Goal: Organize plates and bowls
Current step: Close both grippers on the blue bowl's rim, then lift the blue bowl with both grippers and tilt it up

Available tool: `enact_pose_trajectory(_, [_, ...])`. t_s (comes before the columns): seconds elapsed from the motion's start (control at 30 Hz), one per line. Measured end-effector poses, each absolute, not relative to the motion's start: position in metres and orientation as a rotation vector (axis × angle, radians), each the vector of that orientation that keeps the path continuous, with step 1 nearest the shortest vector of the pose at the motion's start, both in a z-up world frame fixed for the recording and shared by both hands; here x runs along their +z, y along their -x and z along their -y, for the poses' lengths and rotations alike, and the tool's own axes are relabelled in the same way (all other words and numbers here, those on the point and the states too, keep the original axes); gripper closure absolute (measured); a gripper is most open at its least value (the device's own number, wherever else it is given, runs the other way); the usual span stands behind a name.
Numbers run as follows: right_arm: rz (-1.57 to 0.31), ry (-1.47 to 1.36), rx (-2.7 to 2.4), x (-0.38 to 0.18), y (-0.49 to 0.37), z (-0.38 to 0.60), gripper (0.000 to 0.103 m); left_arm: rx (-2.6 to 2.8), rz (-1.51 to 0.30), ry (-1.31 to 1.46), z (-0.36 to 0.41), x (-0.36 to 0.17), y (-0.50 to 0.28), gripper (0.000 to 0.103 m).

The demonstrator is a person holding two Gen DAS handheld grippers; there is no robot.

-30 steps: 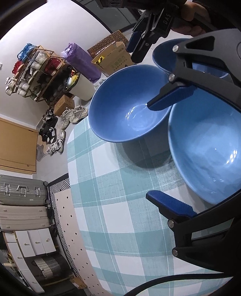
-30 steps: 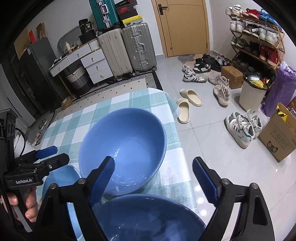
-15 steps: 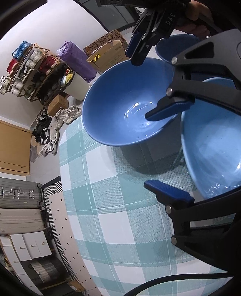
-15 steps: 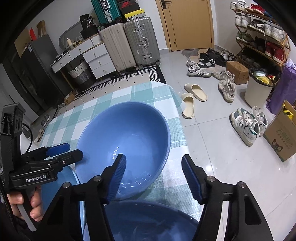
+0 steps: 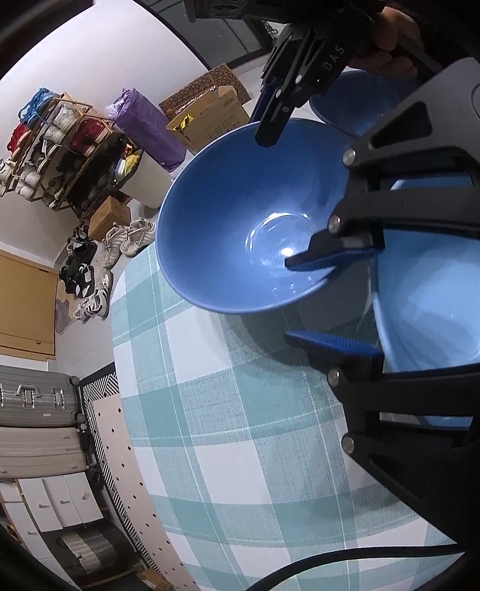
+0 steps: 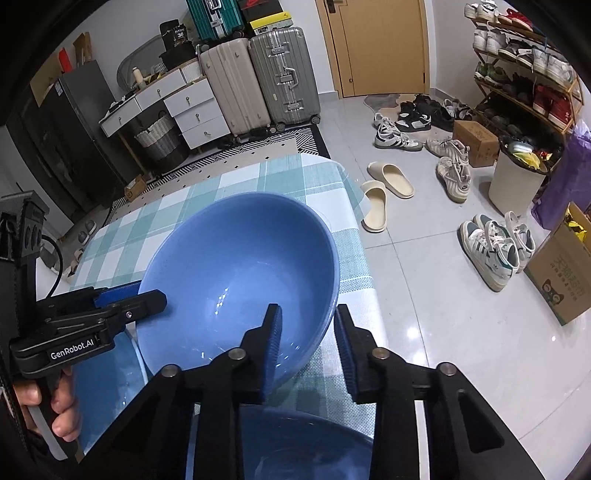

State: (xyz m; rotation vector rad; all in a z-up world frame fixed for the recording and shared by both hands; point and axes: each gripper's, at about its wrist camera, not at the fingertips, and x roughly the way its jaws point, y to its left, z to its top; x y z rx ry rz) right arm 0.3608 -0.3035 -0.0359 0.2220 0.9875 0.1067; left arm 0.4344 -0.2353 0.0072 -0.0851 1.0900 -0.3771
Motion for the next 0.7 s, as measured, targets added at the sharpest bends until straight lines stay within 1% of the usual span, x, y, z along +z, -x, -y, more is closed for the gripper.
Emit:
enact_pose_trajectory(0.13, [-0.985,-0.203,0.096,-0.038,-0.361,0.303,0.082,-0.395,-1.087,0.079,0.240,0.007,-0.434,0.085])
enact_pose_trajectory(0.17, [-0.984,-0.199,0.095,-0.038,-0.361,0.303,0.083,-0.401,-1.085,0.076,0.241,0.007,-0.433,0.086])
enact_pose_trajectory(0.23, [-0.980,-0.195,0.094,-0.039,-0.360,0.303,0.084,-0.401,-1.080,0.062,0.244,0.008,-0.432,0.086])
enact_pose_trajectory(0.7, [-0.976,-0.187,0.087,-0.038,-0.360,0.301,0.084,-0.391,-1.047,0.028,0.249,0.013,-0.429,0.086])
